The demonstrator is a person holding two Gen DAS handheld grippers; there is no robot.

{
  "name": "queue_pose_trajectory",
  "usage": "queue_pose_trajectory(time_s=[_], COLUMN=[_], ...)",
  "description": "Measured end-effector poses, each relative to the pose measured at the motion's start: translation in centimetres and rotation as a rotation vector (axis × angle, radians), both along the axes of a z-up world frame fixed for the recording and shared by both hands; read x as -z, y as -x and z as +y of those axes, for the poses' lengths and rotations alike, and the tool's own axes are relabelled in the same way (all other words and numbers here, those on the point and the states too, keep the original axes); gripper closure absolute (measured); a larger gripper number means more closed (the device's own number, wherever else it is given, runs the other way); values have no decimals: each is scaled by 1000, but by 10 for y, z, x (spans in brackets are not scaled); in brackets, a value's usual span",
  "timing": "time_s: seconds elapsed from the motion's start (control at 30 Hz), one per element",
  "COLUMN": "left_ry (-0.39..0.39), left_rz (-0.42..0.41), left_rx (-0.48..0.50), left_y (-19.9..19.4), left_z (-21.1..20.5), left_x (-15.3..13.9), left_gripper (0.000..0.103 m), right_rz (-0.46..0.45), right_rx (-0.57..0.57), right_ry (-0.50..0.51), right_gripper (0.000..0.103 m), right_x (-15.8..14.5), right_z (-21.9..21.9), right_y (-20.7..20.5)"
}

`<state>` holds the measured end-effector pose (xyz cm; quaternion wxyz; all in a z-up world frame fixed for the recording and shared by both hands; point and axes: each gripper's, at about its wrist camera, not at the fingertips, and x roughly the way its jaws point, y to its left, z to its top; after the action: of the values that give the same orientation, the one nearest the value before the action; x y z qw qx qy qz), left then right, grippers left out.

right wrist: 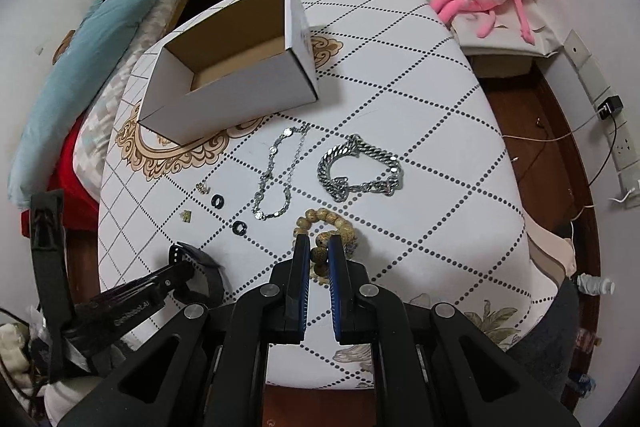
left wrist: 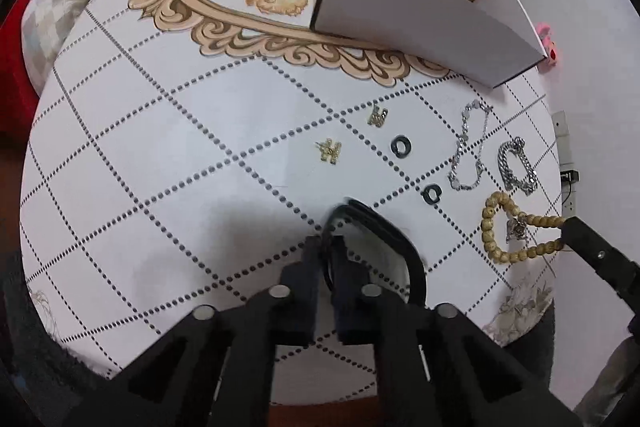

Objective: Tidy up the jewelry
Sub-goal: 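Carry the watch band and bead bracelet into the cardboard box and open both grippers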

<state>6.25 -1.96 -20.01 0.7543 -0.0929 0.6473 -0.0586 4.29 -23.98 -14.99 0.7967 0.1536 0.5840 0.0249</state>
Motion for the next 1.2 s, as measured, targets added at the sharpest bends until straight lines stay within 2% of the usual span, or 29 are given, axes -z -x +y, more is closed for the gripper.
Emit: queue_pose_trajectory(time_s=[0.13,0.33,0.6,0.73,0.9,1.1,1.2], left_ry=[-10,-1,53,63,36,26,41], left_rz=[-19,-100,-259,-323,-319,-246,-154], left_rx=[6,25,59,72,92,98,65], left_y=[-2,-7,-41,-77,-124,-161,-180], left_z=[0,0,-5,-7,-14,-18,-16], left_x=[-4,-38,-117,-144,-136,-105,-90], left_gripper=[101,101,101,101,101,99,93], right_rz=[-13,-55,-176,-240,-269,-193,-151], right_rx=[2,-13,-74,-104,-153,-179,-176], right_ry=[-5,-47,-78,-98,-66,-34,-33], right_gripper=[94,94,94,94,94,94,94], right_x=[-7,-30,-91,-123,-137,-107,-87], right_z=[0,0,8,13,28,39,40], right_y=[-3,-9,-39,-65,-109,-162,-184])
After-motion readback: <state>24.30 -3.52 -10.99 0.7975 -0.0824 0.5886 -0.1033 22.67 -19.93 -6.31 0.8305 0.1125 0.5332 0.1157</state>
